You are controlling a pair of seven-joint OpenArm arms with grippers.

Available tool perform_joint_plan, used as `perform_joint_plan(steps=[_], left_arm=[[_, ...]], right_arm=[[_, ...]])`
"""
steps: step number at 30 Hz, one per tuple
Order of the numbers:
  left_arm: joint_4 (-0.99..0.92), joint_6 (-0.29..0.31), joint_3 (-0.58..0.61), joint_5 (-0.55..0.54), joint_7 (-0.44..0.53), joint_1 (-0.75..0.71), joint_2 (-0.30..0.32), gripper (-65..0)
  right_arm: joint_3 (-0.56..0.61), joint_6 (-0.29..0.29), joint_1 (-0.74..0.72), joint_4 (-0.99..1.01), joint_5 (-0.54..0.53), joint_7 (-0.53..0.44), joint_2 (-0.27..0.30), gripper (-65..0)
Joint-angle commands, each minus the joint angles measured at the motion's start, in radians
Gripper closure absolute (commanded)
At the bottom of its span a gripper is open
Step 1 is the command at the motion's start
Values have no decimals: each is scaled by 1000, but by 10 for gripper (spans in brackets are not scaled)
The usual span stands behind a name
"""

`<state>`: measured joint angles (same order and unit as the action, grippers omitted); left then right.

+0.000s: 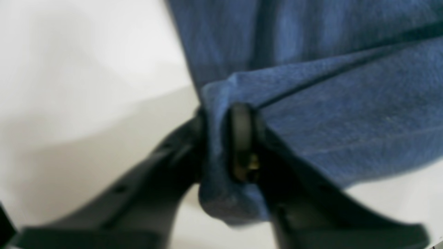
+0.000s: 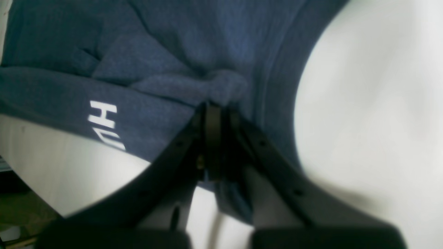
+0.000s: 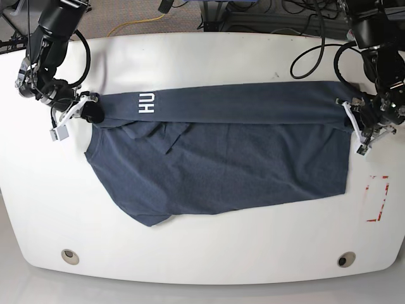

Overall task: Fold the T-shirt properly
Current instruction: 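Lower the folded edge onto the shirt and open both grippers, then regrasp the folded edge with both grippers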

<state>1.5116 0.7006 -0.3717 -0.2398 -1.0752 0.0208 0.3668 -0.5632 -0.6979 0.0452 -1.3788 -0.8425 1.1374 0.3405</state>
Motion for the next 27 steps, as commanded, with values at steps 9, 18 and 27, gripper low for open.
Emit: perform_joint_plan(steps=[9, 18, 27], left_arm=[[11, -2, 1, -5, 14, 67, 21, -365], [160, -2, -97, -65, 13, -6, 19, -368], [206, -2, -111, -62, 20, -183, -32, -367]], right_arm=[[-14, 0, -23, -76, -21, -17, 61, -563], [-96, 0, 71, -144, -18, -17, 87, -520], [-94, 0, 153, -144, -18, -43, 53, -444]])
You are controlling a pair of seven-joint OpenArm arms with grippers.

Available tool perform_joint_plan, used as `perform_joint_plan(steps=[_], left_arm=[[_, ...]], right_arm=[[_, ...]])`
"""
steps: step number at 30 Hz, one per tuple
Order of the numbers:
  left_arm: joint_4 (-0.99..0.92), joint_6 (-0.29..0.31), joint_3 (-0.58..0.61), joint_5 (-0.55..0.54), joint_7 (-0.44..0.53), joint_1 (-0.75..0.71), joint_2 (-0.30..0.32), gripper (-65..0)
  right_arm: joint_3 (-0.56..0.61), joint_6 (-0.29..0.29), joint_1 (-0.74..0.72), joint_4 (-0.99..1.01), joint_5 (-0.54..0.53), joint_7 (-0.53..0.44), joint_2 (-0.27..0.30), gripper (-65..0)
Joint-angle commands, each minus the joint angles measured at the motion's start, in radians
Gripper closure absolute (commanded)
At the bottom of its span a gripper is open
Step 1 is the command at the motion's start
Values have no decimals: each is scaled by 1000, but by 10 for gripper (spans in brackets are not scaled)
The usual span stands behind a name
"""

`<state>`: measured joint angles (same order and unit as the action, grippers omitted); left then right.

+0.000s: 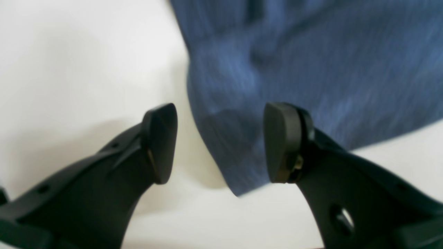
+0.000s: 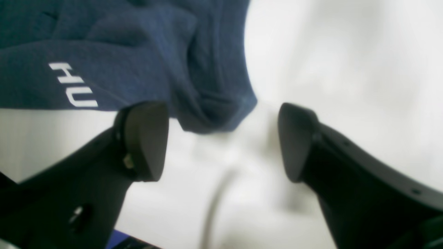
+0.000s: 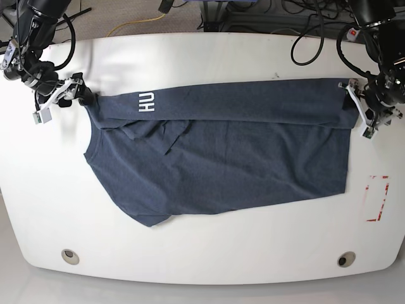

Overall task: Fold the T-shirt properly
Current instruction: 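Regrasp the folded edge with both grippers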

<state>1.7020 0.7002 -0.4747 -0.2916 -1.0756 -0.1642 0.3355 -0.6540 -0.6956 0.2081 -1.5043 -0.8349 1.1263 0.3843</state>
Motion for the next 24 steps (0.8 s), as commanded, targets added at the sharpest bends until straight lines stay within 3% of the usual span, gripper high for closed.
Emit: perform_joint_plan(steps=[1, 9, 17, 20, 22, 24], left_arm=[[16, -2, -20, -2, 21, -4, -11, -367], [13, -2, -52, 101, 24, -11, -98, -367], [-90, -2, -52, 157, 113, -15, -102, -363], [-92, -2, -57, 162, 113, -21, -98, -300], [-95, -2, -57, 162, 113, -39, -95, -260], [-84, -2, -57, 160, 114, -61, -94, -240]], right_arm=[[-2, -3, -8, -15, -25, -41, 3, -439], [56, -3, -23, -12, -13, -73, -17, -438], [55, -3, -88, -12, 213, -76, -72, -423], [55, -3, -89, -12, 242, -76, -75, -301], [55, -3, -88, -12, 245, -76, -75, -187], [55, -3, -82, -12, 246, -76, -74, -32]])
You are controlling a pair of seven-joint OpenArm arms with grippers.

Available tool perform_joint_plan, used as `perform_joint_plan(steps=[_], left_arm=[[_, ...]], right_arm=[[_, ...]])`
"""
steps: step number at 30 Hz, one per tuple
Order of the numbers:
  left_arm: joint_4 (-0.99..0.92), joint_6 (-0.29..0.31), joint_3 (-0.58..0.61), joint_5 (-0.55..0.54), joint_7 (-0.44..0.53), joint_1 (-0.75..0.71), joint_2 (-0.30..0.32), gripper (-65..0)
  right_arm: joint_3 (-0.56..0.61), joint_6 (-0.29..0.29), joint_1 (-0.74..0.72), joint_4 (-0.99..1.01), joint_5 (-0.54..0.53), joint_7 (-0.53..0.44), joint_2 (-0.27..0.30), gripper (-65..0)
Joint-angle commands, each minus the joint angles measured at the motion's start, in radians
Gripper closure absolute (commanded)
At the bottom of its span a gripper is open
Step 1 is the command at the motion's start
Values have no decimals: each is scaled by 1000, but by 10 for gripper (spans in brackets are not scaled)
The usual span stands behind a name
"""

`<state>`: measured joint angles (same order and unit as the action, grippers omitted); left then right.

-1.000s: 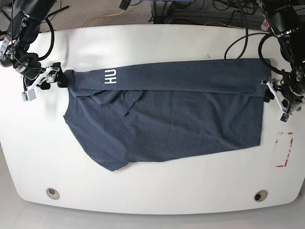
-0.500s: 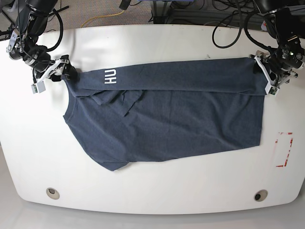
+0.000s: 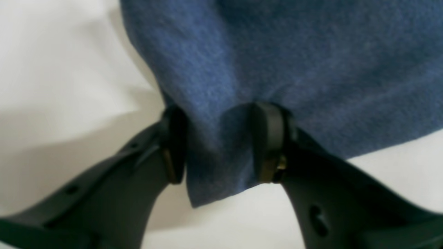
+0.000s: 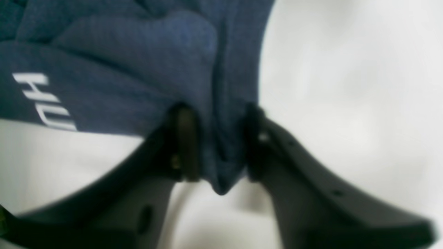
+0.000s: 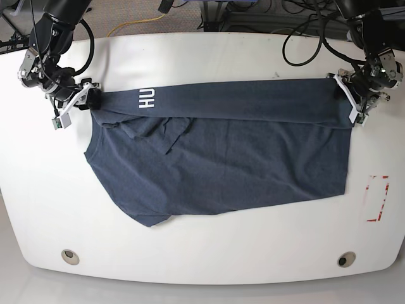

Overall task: Fold the T-shirt properly
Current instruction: 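Regrasp the folded edge with both grippers, then pull the folded edge with both grippers away from the shirt body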

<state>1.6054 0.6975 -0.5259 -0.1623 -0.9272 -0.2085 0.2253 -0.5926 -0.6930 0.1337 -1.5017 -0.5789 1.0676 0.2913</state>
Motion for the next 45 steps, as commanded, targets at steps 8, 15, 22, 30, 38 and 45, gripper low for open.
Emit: perform_joint_plan(steps=[8, 15, 22, 30, 38, 45], left_arm=[[69, 1, -3, 30, -34, -99, 39, -237], [92, 1, -9, 28, -34, -185, 82, -237], [121, 1, -58, 28, -36, -254, 115, -237], [121, 1, -59, 27, -37, -254, 118, -242], [233, 1, -59, 25, -72, -236, 110, -243], [301, 1, -66, -30, -140, -202, 113, -243]], right_arm=[[-8, -5, 82, -58, -13, -14, 49, -22], [-8, -5, 240, -204, -14, -13, 58, -22], [-8, -5, 360, -280, -14, -13, 61, -29], [-8, -5, 444, -379, -83, -13, 53, -392], [-43, -5, 452, -382, -362, -13, 88, -575], [-17, -5, 390, -380, -471, -13, 90, -575]])
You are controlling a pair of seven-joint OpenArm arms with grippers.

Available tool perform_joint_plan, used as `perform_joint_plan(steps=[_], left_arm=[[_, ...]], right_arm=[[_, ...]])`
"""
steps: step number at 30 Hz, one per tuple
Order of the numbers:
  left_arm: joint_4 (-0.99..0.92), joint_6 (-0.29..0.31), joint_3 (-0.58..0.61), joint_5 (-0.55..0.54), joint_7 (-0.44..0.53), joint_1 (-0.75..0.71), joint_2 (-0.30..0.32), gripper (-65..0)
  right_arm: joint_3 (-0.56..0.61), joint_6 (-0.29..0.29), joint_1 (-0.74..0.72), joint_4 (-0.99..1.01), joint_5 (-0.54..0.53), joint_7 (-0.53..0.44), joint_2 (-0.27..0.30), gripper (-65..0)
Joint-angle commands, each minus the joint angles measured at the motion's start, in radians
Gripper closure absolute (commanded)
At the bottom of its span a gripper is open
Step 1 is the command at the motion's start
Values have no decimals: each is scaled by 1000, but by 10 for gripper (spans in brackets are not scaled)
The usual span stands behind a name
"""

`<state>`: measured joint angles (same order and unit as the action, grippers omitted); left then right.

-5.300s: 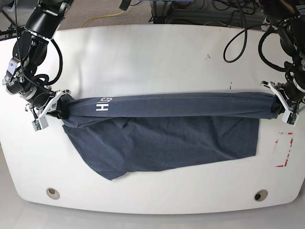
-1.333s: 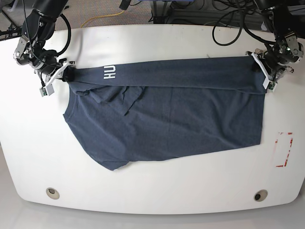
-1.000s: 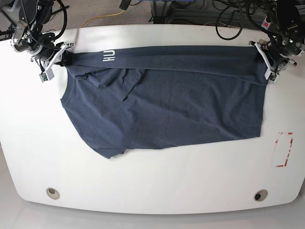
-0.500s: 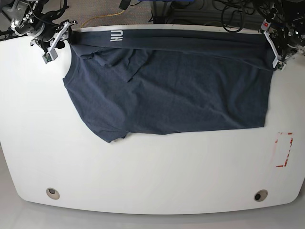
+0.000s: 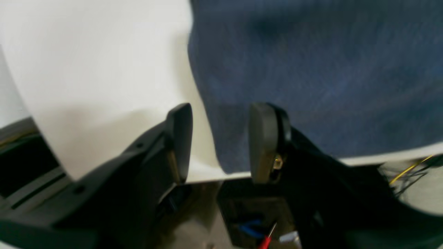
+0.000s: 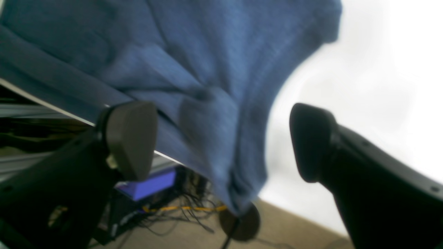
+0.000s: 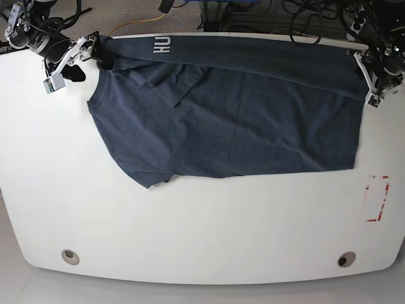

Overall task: Fold the T-shirt properly
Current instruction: 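Pull the folded edge with both grippers away from the shirt body, then release and regrasp the shirt's side edge with the right gripper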

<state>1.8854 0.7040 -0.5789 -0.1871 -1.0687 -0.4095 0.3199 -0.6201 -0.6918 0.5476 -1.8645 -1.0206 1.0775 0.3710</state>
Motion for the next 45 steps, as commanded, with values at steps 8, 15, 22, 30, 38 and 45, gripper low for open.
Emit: perform_joint_plan(steps=[8, 15, 22, 30, 38, 45], left_arm=[[23, -6, -34, -19, 0, -1, 22, -243], [21, -6, -34, -16, 2, 1, 22, -243], [18, -6, -34, -16, 3, 1, 22, -243], [16, -6, -34, -15, 5, 1, 22, -242], [15, -6, -31, -13, 5, 1, 22, -242], [13, -6, -31, -13, 5, 1, 20, -242]], right_arm=[[202, -6, -134, -10, 41, -23, 3, -575], [362, -6, -185, -8, 205, -23, -19, -575], [405, -6, -186, 13, 326, -23, -74, -463], [403, -6, -218, 52, 355, -23, -94, -35], [398, -6, -220, -25, 355, -23, -88, 0], [397, -6, -249, -53, 354, -23, -86, 0]])
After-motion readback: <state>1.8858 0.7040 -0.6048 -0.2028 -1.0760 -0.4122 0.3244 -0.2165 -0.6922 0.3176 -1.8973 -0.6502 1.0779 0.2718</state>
